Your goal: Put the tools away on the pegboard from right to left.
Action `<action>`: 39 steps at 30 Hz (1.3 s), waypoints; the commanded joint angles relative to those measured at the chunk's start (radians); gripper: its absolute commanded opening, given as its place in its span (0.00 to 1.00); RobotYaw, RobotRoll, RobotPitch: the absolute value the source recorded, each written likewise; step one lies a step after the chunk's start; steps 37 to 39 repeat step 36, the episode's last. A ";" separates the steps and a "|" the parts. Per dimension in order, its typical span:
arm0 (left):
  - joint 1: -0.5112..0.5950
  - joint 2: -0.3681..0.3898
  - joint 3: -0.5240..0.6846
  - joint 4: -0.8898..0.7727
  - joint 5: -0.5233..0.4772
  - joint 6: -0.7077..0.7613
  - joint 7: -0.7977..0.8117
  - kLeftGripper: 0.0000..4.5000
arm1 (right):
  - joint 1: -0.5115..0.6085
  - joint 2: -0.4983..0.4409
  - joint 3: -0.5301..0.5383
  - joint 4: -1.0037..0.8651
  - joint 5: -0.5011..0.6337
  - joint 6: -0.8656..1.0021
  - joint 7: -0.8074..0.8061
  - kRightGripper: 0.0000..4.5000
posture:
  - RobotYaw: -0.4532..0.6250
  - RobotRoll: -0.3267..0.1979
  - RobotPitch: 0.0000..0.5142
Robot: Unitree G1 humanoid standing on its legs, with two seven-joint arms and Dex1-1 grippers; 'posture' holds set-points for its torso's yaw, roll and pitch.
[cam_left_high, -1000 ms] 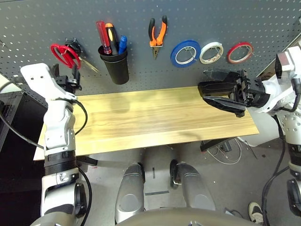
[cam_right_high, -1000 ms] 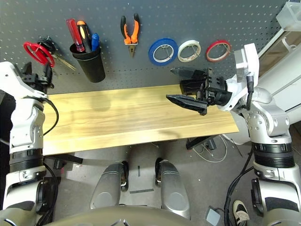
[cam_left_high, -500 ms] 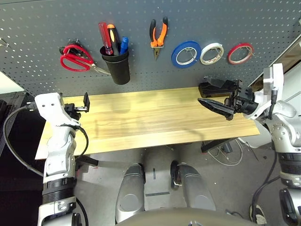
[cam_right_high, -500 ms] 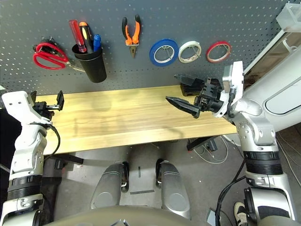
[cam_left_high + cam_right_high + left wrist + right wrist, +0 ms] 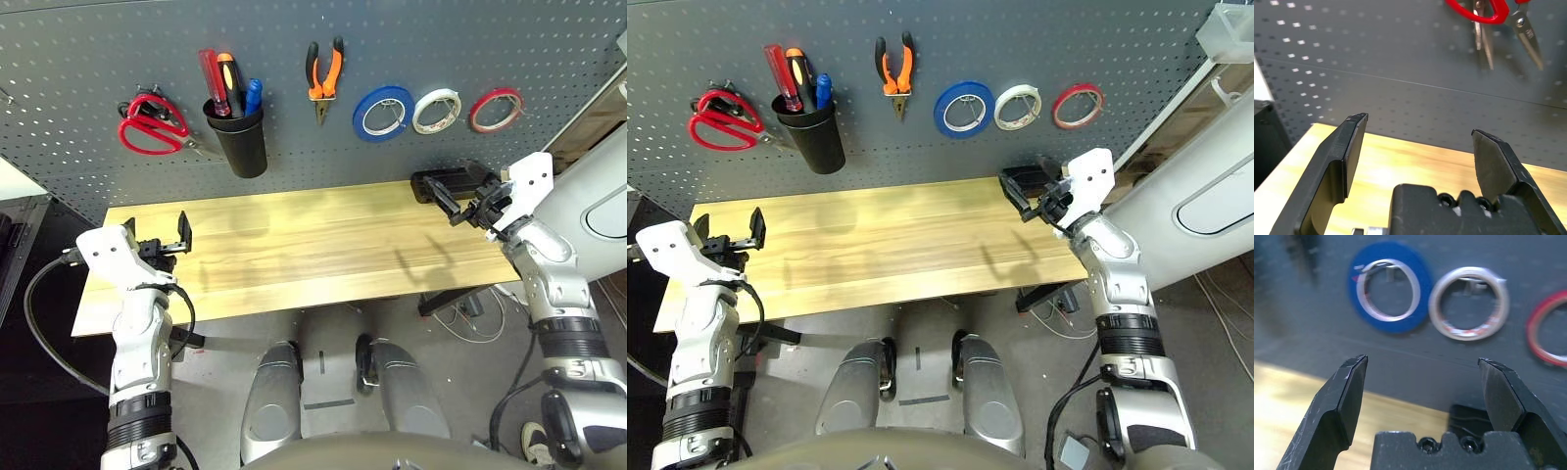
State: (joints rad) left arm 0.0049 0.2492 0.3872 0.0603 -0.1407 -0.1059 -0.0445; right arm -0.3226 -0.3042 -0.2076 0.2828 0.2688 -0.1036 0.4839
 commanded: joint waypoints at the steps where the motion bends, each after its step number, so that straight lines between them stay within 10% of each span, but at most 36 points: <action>1: 0.016 -0.005 0.010 0.036 -0.006 -0.056 -0.004 0.99 | 0.036 0.013 -0.017 0.044 -0.032 -0.087 -0.048 1.00 | 0.40 0.62 0.28; 39: -0.014 -0.003 0.025 0.100 -0.005 -0.113 0.028 0.99 | -0.048 -0.008 -0.004 0.322 -0.056 -0.328 -0.062 1.00 | 0.41 0.62 0.14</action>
